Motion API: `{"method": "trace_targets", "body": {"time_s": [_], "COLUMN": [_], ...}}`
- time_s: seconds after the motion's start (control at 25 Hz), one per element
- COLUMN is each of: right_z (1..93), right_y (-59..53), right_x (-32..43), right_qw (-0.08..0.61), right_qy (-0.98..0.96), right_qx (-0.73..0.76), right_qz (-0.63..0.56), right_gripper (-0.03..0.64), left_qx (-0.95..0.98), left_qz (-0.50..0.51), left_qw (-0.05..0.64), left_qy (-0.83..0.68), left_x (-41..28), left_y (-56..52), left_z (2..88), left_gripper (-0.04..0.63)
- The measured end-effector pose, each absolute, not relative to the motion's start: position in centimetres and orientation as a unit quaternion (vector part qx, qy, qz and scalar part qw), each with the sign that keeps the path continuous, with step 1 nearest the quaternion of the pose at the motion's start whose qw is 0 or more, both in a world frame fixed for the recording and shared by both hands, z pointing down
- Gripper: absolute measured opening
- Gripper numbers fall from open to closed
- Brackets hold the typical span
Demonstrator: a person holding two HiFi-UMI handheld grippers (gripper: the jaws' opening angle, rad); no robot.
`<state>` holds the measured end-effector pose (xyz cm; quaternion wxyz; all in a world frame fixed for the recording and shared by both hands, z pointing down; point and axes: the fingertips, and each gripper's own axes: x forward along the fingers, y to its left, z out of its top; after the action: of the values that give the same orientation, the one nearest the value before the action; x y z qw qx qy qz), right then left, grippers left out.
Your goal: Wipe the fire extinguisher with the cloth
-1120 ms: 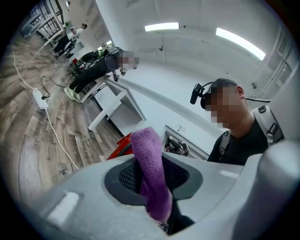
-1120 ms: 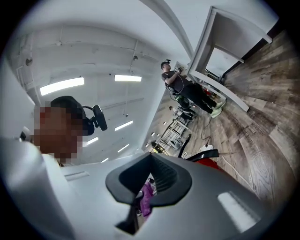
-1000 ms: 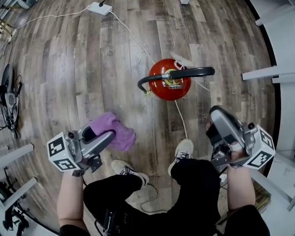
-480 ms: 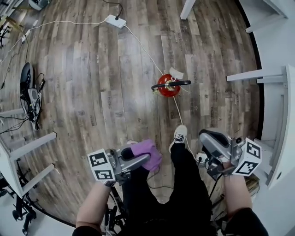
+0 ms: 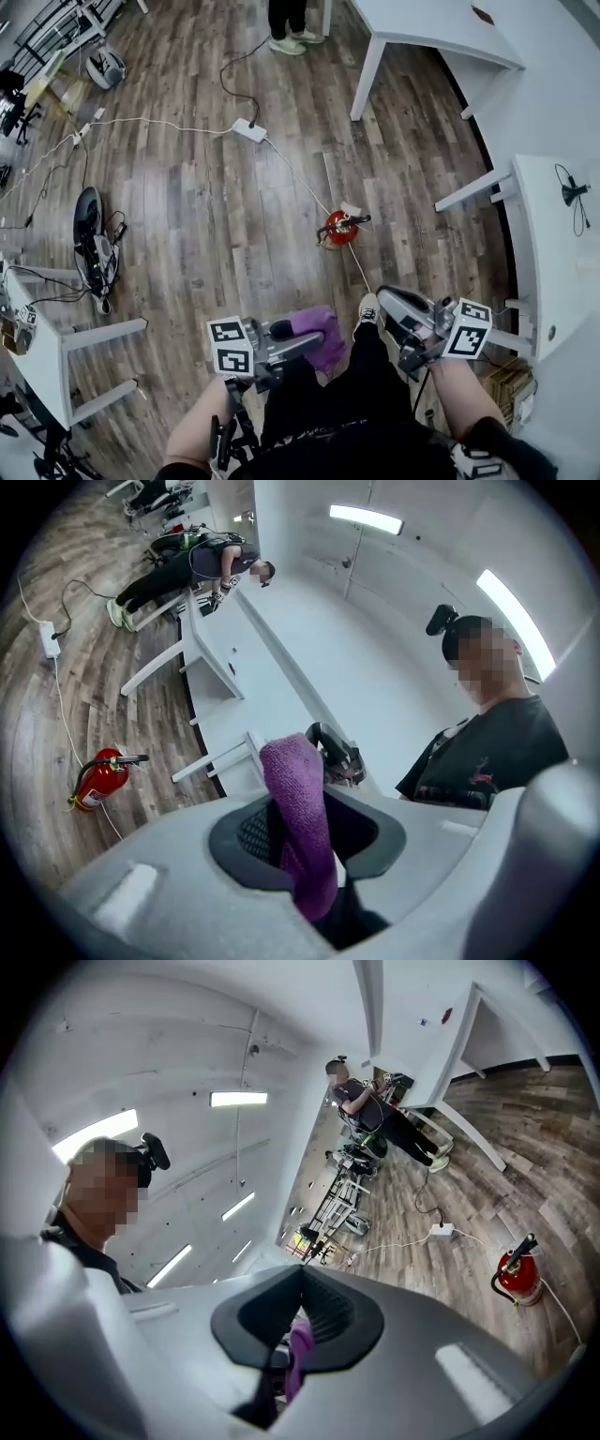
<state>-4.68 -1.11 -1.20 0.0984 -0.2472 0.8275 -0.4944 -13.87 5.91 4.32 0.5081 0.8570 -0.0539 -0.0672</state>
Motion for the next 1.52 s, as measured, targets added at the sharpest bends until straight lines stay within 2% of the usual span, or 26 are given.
{"method": "trace_targets", "body": {"time_s": [0.28,0.48,0.76,1.04,1.52], "right_z": [-4.5,-5.8,-6.6,-5.9,-5.7], "right_y": [5.6,10.3,13.8,21.1,32.0], "right_x": [-6.8,-6.6,-4.5,0.7,6.5], "right_qw": [0.126,0.135,0.117,0.057,0.055], "right_qy": [0.816,0.807,0.820,0.841,0.854], "right_qx": [-0.310,-0.327,-0.318,-0.289,-0.214], "right_qz": [-0.472,-0.474,-0.461,-0.454,-0.471], "right_gripper": [0.002,0.002,0.002,0.002,0.002], "left_qx": [0.839,0.839,0.840,0.824,0.830], "left_qz": [-0.076,-0.045,-0.072,-0.100,-0.120], "left_qw": [0.538,0.541,0.537,0.557,0.542], "left_qy": [-0.007,0.035,0.032,-0.002,-0.057], "left_x": [-17.8,-17.4,-14.0,-7.4,-0.6], "left_y": [10.7,14.6,16.7,22.6,34.4], "left_z": [1.0,-0.4,-2.5,-3.4,-4.7], "left_gripper": [0.089,0.089,0.089,0.089,0.089]}}
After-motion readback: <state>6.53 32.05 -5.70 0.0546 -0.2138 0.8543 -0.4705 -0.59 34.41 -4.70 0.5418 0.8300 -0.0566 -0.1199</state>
